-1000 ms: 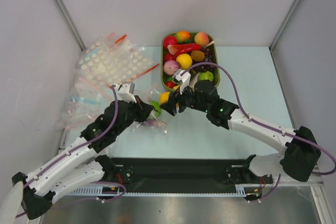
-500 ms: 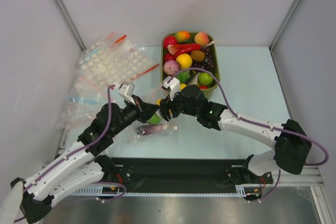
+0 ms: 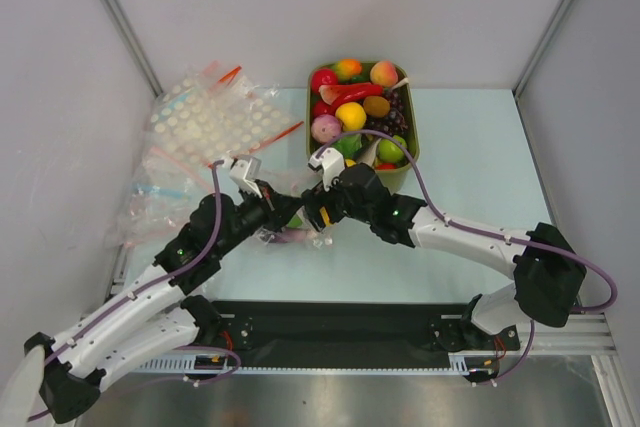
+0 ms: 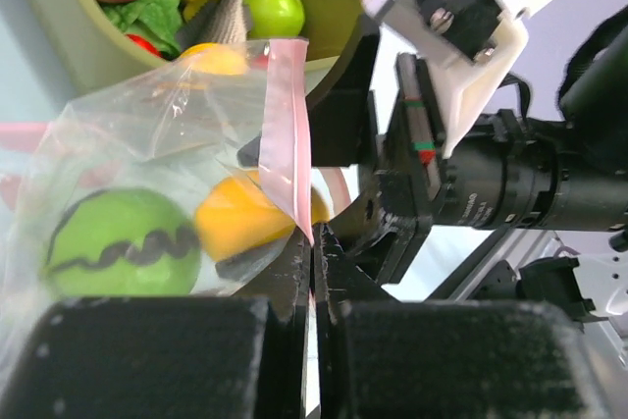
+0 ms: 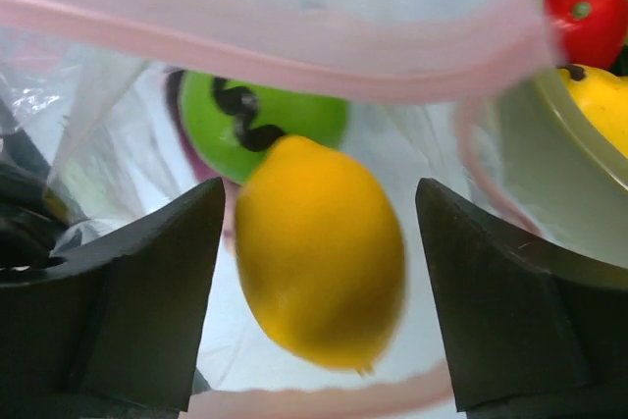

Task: Place the food in the zip-top bag and seal the zipper
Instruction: Place the fake fruit in the zipper food storage bag.

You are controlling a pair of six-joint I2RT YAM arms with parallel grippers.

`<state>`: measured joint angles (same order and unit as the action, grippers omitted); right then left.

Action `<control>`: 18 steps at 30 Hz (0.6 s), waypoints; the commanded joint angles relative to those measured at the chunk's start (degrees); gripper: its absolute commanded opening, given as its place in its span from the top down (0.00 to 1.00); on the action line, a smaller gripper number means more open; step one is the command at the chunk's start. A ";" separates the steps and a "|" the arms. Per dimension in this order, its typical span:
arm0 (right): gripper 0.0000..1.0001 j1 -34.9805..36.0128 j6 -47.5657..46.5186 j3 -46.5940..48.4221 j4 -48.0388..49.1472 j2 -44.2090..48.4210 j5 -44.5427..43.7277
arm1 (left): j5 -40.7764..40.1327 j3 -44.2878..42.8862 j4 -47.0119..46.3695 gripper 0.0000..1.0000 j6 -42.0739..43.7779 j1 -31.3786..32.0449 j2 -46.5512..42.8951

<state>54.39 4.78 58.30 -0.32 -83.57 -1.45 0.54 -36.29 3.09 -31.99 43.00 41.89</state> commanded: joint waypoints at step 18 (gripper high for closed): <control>0.37 -1.04 3.57 1.37 3.23 5.53 -9.71 | -16.18 -3.70 12.11 1.00 -4.75 1.12 -0.84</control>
<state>53.98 6.57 58.30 2.04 -79.15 -8.10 -11.90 -36.91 14.33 -35.18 43.88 42.57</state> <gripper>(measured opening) 0.650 0.009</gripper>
